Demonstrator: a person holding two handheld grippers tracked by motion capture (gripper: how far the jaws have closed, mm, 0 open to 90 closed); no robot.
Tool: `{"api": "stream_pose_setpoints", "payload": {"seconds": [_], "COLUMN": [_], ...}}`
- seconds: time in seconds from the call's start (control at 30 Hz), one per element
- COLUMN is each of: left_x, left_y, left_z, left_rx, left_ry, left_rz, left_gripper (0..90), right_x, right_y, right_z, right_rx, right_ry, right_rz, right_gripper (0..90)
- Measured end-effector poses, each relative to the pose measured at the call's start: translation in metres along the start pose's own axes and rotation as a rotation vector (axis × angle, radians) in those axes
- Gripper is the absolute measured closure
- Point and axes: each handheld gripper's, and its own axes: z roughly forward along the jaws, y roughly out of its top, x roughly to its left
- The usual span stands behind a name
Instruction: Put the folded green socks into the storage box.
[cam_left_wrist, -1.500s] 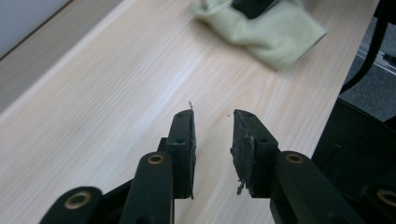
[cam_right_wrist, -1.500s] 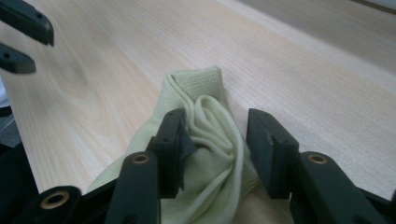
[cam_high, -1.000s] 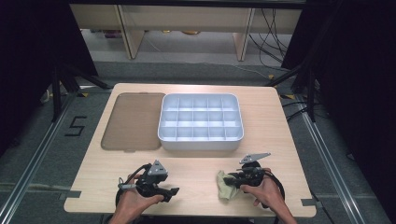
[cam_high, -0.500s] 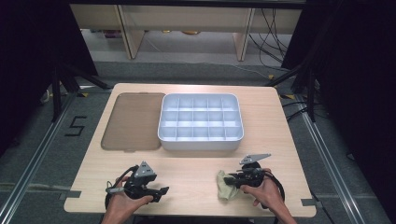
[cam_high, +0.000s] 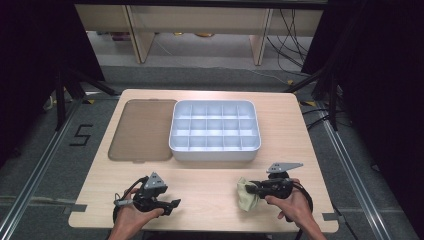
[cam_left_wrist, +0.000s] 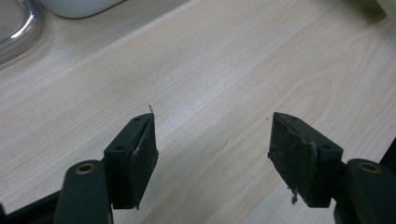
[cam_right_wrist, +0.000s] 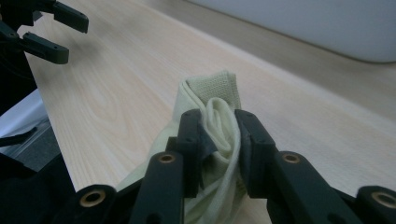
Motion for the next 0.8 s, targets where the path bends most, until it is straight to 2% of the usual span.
{"api": "stream_pose_setpoints", "payload": {"seconds": [0.07, 0.13, 0.17, 0.2, 0.23, 0.27, 0.3, 0.33, 0.37, 0.4, 0.43, 0.53, 0.57, 0.6, 0.63, 0.67, 0.73, 0.8], "left_x": [0.000, 0.000, 0.000, 0.000, 0.000, 0.001, 0.001, 0.001, 0.001, 0.002, 0.002, 0.002, 0.002, 0.002, 0.003, 0.003, 0.003, 0.004], "left_y": [-0.001, -0.001, -0.001, -0.001, -0.001, -0.001, -0.001, -0.001, -0.001, -0.001, -0.001, -0.002, -0.002, -0.002, -0.002, -0.002, -0.002, -0.002], "left_z": [0.000, 0.002, 0.002, 0.002, 0.002, 0.002, 0.002, 0.002, 0.002, 0.001, 0.002, 0.002, 0.001, 0.001, 0.001, 0.001, 0.001, 0.001], "left_rx": [0.002, -0.001, 0.001, 0.007, 0.008, 0.013, 0.011, 0.018, 0.019, 0.019, 0.019, 0.019, 0.017, 0.017, 0.017, 0.016, 0.015, 0.025], "left_ry": [0.001, -0.002, 0.001, 0.011, 0.011, 0.011, 0.022, 0.011, 0.014, 0.017, 0.025, 0.026, 0.029, 0.032, 0.033, 0.033, 0.025, 0.034], "left_rz": [-0.001, 0.000, 0.001, 0.000, -0.009, -0.004, -0.010, -0.009, -0.023, -0.010, -0.006, -0.007, -0.003, -0.003, -0.002, -0.002, -0.003, -0.012], "left_gripper": [30.9, 30.0, 29.5, 28.8, 28.0, 26.8, 25.5, 25.4, 25.4, 25.4, 25.3, 25.3, 25.4, 25.3, 25.2, 25.1, 24.8, 24.8], "right_x": [-0.003, -0.001, -0.003, -0.002, -0.001, -0.002, -0.001, -0.003, -0.003, -0.001, -0.002, -0.004, -0.004, -0.005, -0.005, -0.006, -0.005, -0.006], "right_y": [0.002, 0.003, 0.004, 0.005, 0.006, 0.007, 0.008, 0.010, 0.012, 0.013, 0.015, 0.024, 0.026, 0.032, 0.035, 0.040, 0.048, 0.057], "right_z": [-0.002, -0.008, -0.009, -0.010, -0.012, -0.013, -0.014, -0.015, -0.016, -0.017, -0.017, -0.022, -0.023, -0.027, -0.027, -0.029, -0.035, -0.039], "right_rx": [-0.026, -0.024, -0.045, -0.053, -0.039, -0.057, -0.058, -0.071, -0.077, -0.074, -0.095, -0.117, -0.123, -0.130, -0.145, -0.156, -0.159, -0.182], "right_ry": [0.003, -0.016, -0.029, -0.015, -0.023, -0.031, -0.039, -0.036, -0.042, -0.051, -0.053, -0.058, -0.055, -0.076, -0.070, -0.087, -0.108, -0.131], "right_rz": [-0.026, -0.012, -0.042, -0.023, -0.018, -0.050, -0.043, -0.070, -0.076, -0.057, -0.082, -0.097, -0.089, -0.105, -0.109, -0.137, -0.138, -0.171], "right_gripper": [73.1, 73.1, 73.1, 73.1, 73.1, 73.0, 73.1, 73.1, 73.0, 73.0, 73.0, 73.0, 73.0, 73.0, 73.0, 73.0, 73.0, 73.0]}}
